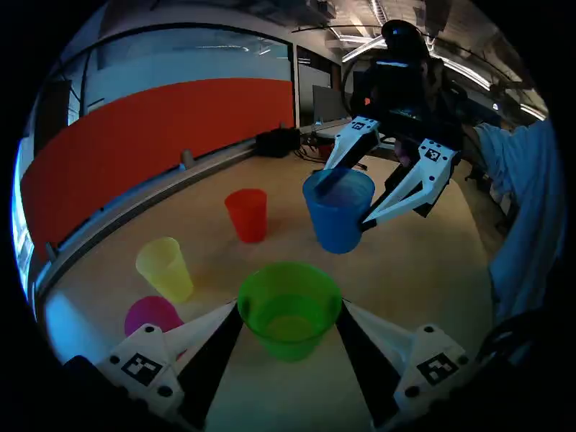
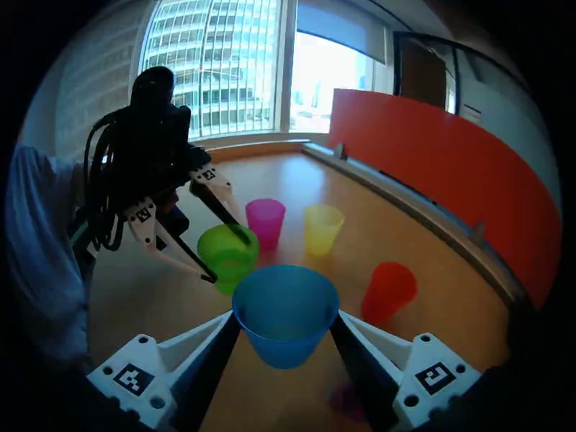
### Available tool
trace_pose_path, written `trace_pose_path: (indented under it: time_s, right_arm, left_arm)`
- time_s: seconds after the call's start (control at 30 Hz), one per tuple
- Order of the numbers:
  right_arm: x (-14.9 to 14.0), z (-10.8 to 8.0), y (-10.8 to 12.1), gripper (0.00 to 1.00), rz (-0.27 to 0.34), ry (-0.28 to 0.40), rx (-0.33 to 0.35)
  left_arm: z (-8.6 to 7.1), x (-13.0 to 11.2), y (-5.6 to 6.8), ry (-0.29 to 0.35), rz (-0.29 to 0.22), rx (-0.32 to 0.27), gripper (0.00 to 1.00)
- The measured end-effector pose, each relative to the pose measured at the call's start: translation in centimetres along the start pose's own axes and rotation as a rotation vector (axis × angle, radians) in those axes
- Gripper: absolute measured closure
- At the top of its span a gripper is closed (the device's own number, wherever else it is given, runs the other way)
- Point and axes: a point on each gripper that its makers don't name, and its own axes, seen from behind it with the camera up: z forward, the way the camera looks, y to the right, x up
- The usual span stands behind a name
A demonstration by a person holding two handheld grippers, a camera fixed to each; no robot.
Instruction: Pour water
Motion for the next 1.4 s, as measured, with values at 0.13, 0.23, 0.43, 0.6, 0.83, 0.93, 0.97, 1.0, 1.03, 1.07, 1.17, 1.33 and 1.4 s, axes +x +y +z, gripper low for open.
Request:
trace_pose_path:
  time_s: [0.13, 0.23, 0.43, 0.6, 0.83, 0.93, 0.97, 1.0, 1.03, 1.07, 1.17, 1.33, 1.4]
  right_arm:
    - [-0.4, 0.5, -0.2, 0.10, 0.004, -0.004, 0.007]
    - [-0.6, 0.8, -0.3, 0.10, 0.007, -0.009, 0.010]
    - [-1.1, 1.1, -0.5, 0.10, 0.007, -0.018, 0.015]
    - [-1.6, 1.4, -0.5, 0.10, 0.002, -0.027, 0.010]
    - [-2.3, 1.6, -0.6, 0.10, -0.003, -0.038, 0.005]
    - [-2.5, 1.7, -0.6, 0.10, -0.006, -0.042, 0.003]
    - [-2.6, 1.8, -0.7, 0.10, -0.006, -0.044, 0.003]
    - [-2.7, 1.9, -0.7, 0.10, -0.007, -0.045, 0.003]
    - [-2.8, 2.0, -0.8, 0.10, -0.007, -0.047, 0.003]
    - [-2.9, 2.1, -0.8, 0.10, -0.008, -0.048, 0.003]
    - [-3.2, 2.4, -0.9, 0.10, -0.012, -0.053, 0.002]
    - [-3.8, 2.9, -1.1, 0.10, -0.018, -0.062, -0.002]
    - [-4.0, 3.0, -1.1, 0.10, -0.020, -0.063, -0.004]
  left_arm:
    - [0.5, -0.7, 0.1, -0.013, 0.002, -0.002, 0.13]
    - [0.8, -1.0, 0.2, -0.020, 0.002, -0.007, 0.13]
    - [1.3, -1.6, 0.3, -0.025, 0.006, -0.012, 0.13]
    - [1.5, -2.0, 0.1, -0.030, 0.009, -0.008, 0.14]
    - [1.4, -2.8, 0.2, -0.032, 0.008, -0.008, 0.13]
    - [1.2, -2.9, 0.1, -0.031, 0.011, -0.005, 0.13]
    - [1.1, -3.0, 0.1, -0.032, 0.012, -0.005, 0.13]
    - [1.1, -3.1, 0.1, -0.033, 0.013, -0.004, 0.13]
    - [1.1, -3.2, 0.0, -0.036, 0.013, -0.001, 0.12]
    - [1.1, -3.3, -0.1, -0.039, 0.013, 0.001, 0.12]
    - [1.1, -3.6, -0.4, -0.050, 0.017, 0.013, 0.07]
    - [0.9, -3.9, -0.5, -0.060, 0.017, 0.024, 0.03]
    - [0.7, -4.0, -0.5, -0.062, 0.011, 0.023, 0.03]
